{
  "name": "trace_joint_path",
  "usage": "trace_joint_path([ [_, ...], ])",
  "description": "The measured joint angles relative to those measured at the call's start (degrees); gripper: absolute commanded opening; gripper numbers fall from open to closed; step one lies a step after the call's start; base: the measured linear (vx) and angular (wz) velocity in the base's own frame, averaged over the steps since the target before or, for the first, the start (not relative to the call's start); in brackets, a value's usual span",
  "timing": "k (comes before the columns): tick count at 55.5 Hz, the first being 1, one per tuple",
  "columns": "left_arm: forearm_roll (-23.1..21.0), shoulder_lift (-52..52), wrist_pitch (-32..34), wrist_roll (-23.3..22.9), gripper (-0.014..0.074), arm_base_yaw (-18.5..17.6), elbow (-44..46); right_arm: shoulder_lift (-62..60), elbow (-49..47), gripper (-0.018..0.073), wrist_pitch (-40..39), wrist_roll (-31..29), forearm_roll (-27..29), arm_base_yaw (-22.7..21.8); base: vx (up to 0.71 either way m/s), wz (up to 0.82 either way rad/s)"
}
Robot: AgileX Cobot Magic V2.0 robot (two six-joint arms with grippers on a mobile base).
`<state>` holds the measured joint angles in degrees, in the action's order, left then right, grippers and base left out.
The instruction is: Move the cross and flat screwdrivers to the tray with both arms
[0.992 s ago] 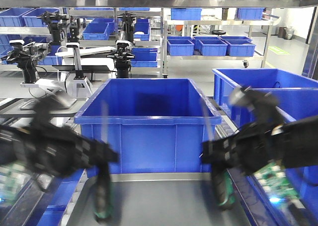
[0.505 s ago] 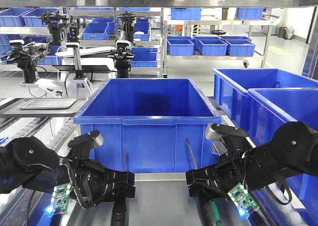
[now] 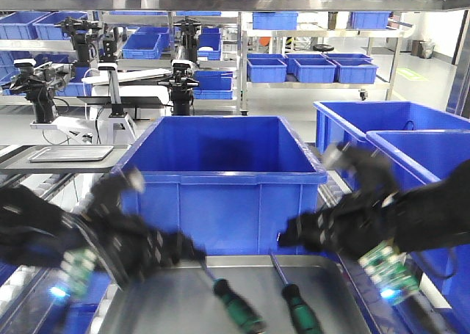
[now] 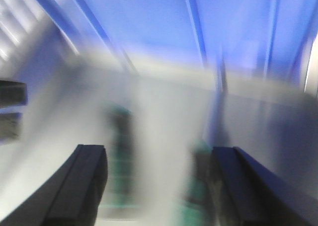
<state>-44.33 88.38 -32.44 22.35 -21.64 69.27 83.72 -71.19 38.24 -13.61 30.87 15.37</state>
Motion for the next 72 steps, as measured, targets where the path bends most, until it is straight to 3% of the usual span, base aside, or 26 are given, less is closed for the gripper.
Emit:
trace_joint_path([
  [16, 0.0, -11.28, 1.16, 2.21, 0.0497, 0.0, 0.0, -5.05, 0.0, 0.0512, -0.41, -0.02, 0.0, 0.0, 0.0, 0.0],
  [41, 0.58, -12.36, 1.06, 2.43, 0.044, 0.0, -0.28, -5.14, 0.0, 0.0512, -0.41, -0.02, 0.0, 0.0, 0.0, 0.0],
  [48, 6.35, -18.25, 5.7, 0.16, 0.0347, -0.02, -6.32, -5.14, 0.0, 0.0512, -0.41, -0.02, 0.0, 0.0, 0.0, 0.0],
  [58, 21.43, -34.36, 14.83, -11.38, 0.014, 0.47, -23.81, -5.14, 0.0, 0.0512, -0.41, -0.02, 0.0, 0.0, 0.0, 0.0],
  [65, 29.7, -47.13, 19.63, -18.61, -0.0006, 4.76, -36.78, -5.14, 0.0, 0.0512, -0.41, -0.02, 0.0, 0.0, 0.0, 0.0],
  [72, 35.25, -59.67, 21.58, -21.35, -0.0008, 10.45, -47.2, -5.14, 0.0, 0.0512, -0.41, -0.02, 0.0, 0.0, 0.0, 0.0],
])
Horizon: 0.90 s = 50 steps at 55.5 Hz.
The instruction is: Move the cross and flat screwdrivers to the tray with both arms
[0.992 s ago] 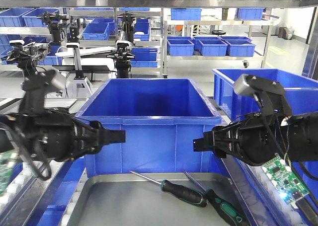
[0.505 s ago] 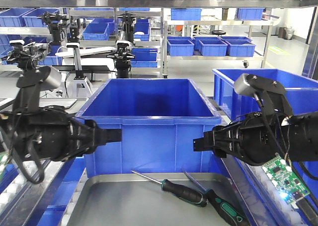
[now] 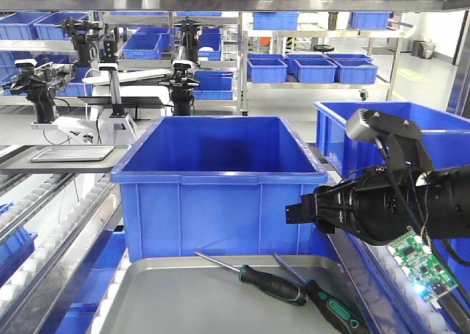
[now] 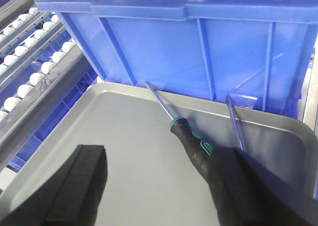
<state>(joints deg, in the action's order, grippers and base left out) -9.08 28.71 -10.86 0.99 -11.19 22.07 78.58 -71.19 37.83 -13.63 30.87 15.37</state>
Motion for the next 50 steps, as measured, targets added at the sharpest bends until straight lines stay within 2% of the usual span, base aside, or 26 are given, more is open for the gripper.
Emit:
trace_joint_path([
  [11, 6.39, -15.11, 0.26, -2.61, -0.0006, 5.95, -13.39, 0.0, 0.0, 0.0512, 0.0, 0.0, 0.0, 0.0, 0.0, 0.0],
  [21, 7.67, -25.8, -0.51, -6.44, -0.0006, 9.82, -22.82, 0.0, 0.0, 0.0512, 0.0, 0.0, 0.0, 0.0, 0.0, 0.0],
  [27, 7.73, -28.94, -5.56, -6.93, -0.0006, 10.25, -23.48, 0.0, 0.0, 0.0512, 0.0, 0.0, -0.04, 0.0, 0.0, 0.0],
  [35, 7.78, -29.35, -8.86, -7.1, -0.0006, 10.25, -23.48, 0.0, 0.0, 0.0512, 0.0, 0.0, -0.04, 0.0, 0.0, 0.0],
  [50, 7.78, -29.35, -9.86, -7.09, -0.0006, 10.25, -23.48, 0.0, 0.0, 0.0512, 0.11, 0.0, -0.04, 0.0, 0.0, 0.0],
])
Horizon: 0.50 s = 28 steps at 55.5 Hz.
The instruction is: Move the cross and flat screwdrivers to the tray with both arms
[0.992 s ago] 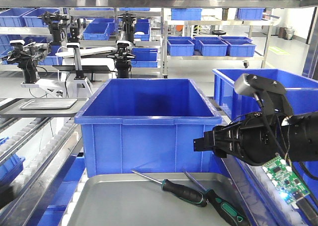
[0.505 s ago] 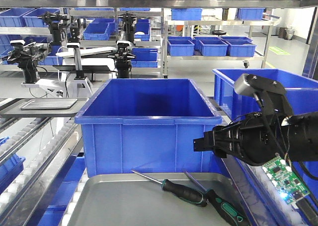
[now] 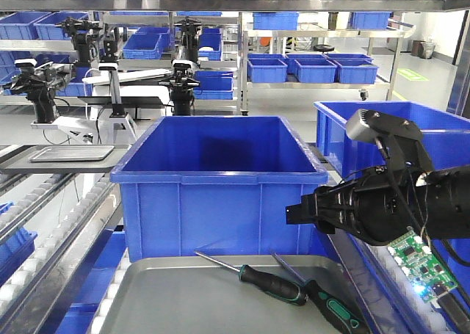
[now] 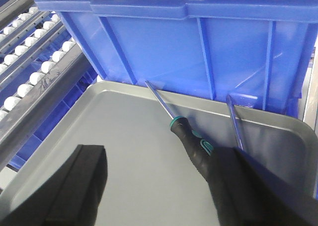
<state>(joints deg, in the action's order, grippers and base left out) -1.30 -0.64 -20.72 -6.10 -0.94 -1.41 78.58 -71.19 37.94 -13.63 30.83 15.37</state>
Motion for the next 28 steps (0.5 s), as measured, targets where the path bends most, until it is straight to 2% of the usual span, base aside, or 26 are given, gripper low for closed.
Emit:
trace_joint_path([
  [18, 0.0, 0.0, 0.0, -0.01, -0.0006, 0.0, 0.0, -0.05, 0.06, 0.0505, -0.08, 0.0, -0.35, 0.0, 0.0, 0.0],
  [24, 0.0, 0.0, -0.05, -0.01, -0.0006, 0.0, 0.0, -3.83, 3.5, 0.0465, -4.17, 0.13, -3.13, 0.0, 0.0, 0.0],
  [28, 0.0, 0.0, -0.05, -0.01, -0.0006, 0.0, 0.0, -9.24, 10.2, 0.0417, -9.71, 0.26, -5.18, 0.0, 0.0, 0.0],
])
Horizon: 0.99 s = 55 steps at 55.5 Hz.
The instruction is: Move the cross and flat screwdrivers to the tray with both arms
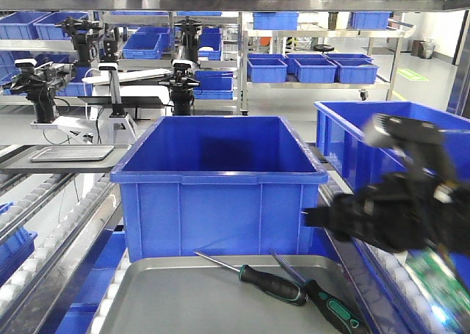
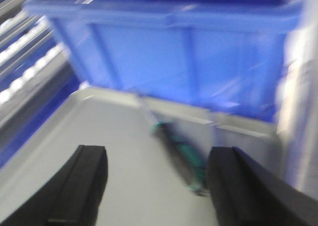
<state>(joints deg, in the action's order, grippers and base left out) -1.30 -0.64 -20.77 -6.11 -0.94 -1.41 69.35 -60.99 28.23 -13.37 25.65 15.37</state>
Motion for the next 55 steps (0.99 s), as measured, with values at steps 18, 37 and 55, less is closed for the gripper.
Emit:
trace_joint_path([
  [18, 0.0, 0.0, 0.0, 0.0, -0.0006, 0.0, 0.0, -34.59, 34.89, 0.0082, -19.85, 5.98, -12.43, -4.52, 0.0, 0.0],
  [37, 0.0, 0.0, 0.0, 0.0, -0.0006, 0.0, 0.0, -61.97, 59.39, -0.0011, -24.26, 10.1, -26.09, -12.15, 0.0, 0.0],
  [55, 0.0, -0.04, -0.14, 0.0, -0.0006, 0.0, 0.0, -69.99, 62.7, -0.0011, -20.67, 10.27, -27.72, -12.63, 0.0, 0.0],
])
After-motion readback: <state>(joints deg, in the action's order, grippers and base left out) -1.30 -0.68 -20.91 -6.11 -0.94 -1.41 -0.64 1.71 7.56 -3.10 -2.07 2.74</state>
